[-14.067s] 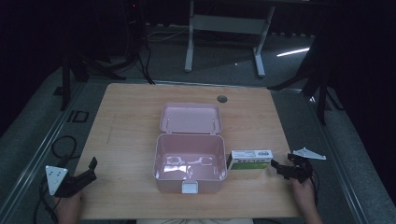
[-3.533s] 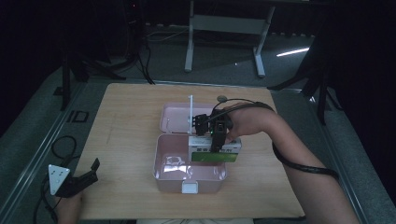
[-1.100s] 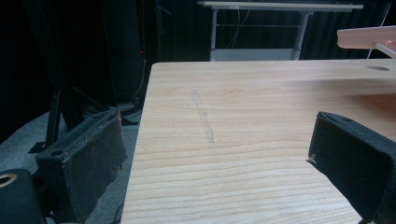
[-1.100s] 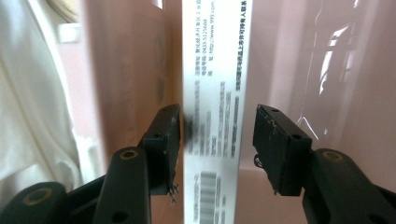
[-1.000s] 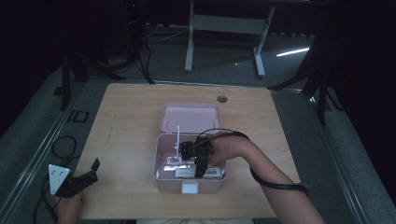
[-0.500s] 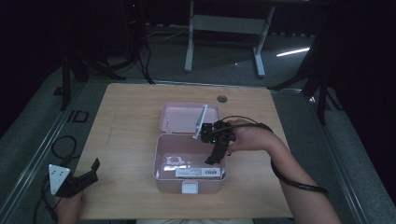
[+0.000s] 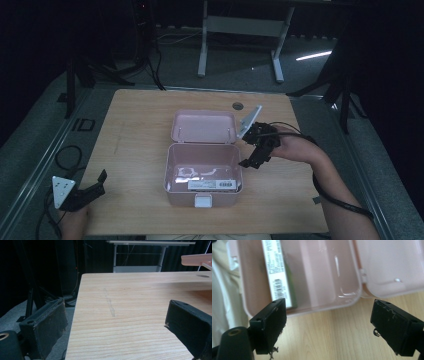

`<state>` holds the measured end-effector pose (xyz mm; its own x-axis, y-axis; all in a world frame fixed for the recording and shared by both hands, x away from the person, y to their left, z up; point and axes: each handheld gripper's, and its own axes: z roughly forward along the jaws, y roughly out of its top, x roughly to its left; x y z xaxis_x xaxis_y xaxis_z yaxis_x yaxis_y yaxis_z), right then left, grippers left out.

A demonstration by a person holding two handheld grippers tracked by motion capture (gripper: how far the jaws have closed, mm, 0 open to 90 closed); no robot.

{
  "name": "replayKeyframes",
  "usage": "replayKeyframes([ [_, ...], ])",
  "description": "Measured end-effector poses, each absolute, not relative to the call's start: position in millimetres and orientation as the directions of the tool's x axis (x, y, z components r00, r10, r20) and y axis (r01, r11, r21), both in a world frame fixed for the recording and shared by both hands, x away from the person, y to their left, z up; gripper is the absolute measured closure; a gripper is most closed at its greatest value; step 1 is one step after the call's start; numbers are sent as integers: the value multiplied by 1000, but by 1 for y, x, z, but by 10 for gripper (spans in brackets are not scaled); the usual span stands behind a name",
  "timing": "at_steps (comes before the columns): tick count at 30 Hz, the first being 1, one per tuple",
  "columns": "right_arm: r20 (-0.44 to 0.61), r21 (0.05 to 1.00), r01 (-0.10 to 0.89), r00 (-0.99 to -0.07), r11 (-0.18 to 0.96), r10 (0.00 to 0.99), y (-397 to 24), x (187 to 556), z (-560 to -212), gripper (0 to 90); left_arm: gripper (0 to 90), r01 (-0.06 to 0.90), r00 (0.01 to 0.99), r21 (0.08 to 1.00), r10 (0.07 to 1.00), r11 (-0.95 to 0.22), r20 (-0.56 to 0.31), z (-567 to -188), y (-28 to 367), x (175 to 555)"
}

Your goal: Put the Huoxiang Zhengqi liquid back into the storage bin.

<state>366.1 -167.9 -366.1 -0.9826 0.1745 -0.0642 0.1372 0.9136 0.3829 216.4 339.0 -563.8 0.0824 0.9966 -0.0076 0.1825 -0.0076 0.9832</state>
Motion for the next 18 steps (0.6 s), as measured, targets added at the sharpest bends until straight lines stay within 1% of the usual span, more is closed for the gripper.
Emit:
replayKeyframes([
  [2,-84,411,151,-976,899,202,-178,368,-370,130,40,181,81,983,997,-6,-9,-564,339,216],
  [4,-78,428,174,-970,887,229,-187,371,-375,129,40,181,81,983,997,-8,-7,-564,339,216],
  [6,-109,442,181,-961,878,253,-195,373,-382,130,40,182,82,983,997,-10,-5,-564,339,216],
  [10,-95,486,225,-947,845,307,-210,378,-400,129,40,182,82,983,997,-8,-7,-564,339,216],
  [18,-57,553,312,-911,772,408,-231,387,-448,125,40,182,83,983,997,-11,-5,-564,339,216],
])
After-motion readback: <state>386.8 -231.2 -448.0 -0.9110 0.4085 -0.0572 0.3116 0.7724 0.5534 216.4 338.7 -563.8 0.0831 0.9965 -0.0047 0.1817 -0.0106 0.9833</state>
